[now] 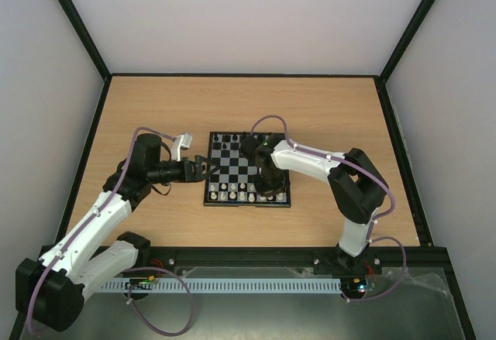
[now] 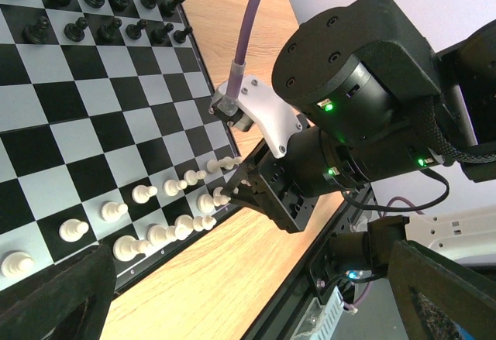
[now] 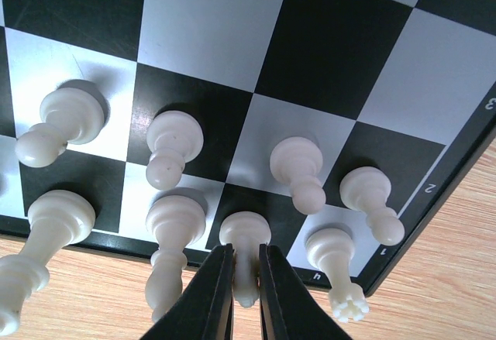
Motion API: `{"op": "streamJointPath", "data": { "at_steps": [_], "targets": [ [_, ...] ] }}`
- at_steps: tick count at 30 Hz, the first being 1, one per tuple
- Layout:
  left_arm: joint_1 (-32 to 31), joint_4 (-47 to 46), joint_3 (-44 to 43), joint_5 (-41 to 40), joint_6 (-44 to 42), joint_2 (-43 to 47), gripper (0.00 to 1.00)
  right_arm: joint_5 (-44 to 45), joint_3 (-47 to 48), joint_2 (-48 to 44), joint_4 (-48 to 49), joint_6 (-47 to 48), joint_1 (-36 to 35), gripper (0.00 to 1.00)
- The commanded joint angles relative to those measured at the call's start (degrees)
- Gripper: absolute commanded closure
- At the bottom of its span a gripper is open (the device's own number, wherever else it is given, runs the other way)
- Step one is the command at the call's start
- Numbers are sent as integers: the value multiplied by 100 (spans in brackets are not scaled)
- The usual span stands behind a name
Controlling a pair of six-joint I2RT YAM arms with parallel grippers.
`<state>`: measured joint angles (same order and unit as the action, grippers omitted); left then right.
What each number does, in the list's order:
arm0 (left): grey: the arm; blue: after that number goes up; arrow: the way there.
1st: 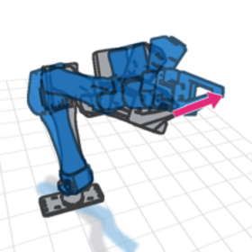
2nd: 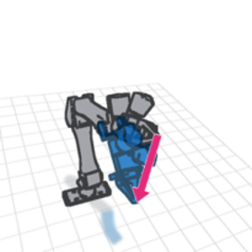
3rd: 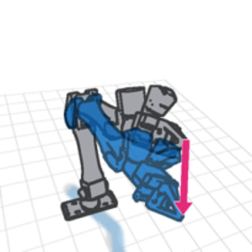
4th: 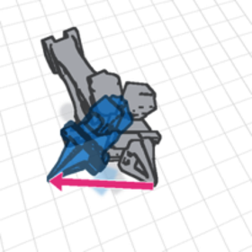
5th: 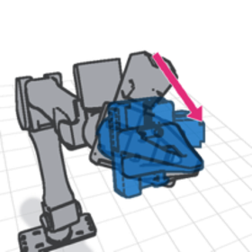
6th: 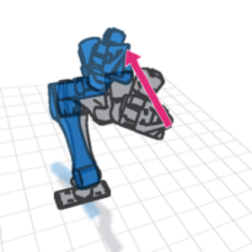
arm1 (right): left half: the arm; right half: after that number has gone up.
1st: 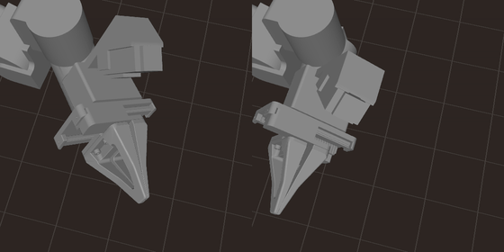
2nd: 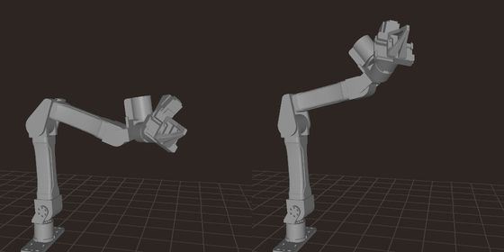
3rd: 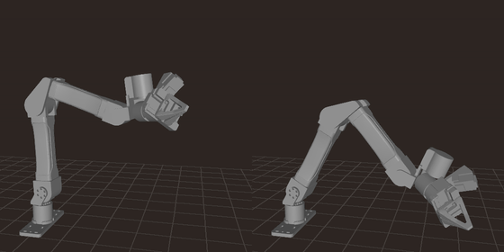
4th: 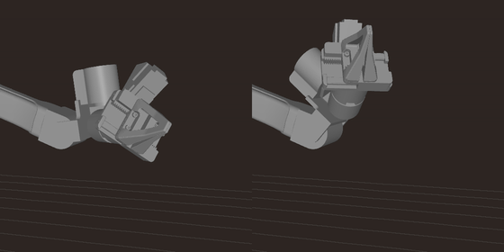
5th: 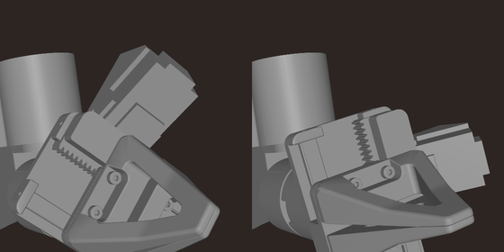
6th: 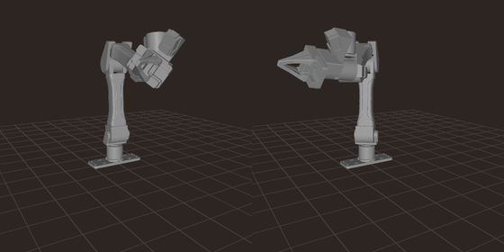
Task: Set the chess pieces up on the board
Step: Place the chess piece on the chessboard.
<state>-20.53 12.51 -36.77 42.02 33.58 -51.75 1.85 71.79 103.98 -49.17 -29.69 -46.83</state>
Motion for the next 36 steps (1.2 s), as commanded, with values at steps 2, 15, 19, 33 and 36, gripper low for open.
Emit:
{"op": "streamJointPath", "data": {
  "at_steps": [2, 15, 19, 33, 36],
  "targets": [
    [71, 12, 42, 172, -116, -28, 1, 9, 39, 179, -49, 52, 31, 90],
    [112, 23, 33, 254, -158, -46, 1, 109, -15, 137, -75, 16, 37, 89],
    [128, 32, 30, 261, -168, -37, 1, 140, -54, 99, -85, -10, 39, 89],
    [123, 40, 35, 267, -151, -9, 1, 206, -68, -1, -133, -44, 35, 83],
    [128, 32, 37, 271, -149, -16, 1, 226, -88, -18, -137, -45, 34, 82]
  ]
}}
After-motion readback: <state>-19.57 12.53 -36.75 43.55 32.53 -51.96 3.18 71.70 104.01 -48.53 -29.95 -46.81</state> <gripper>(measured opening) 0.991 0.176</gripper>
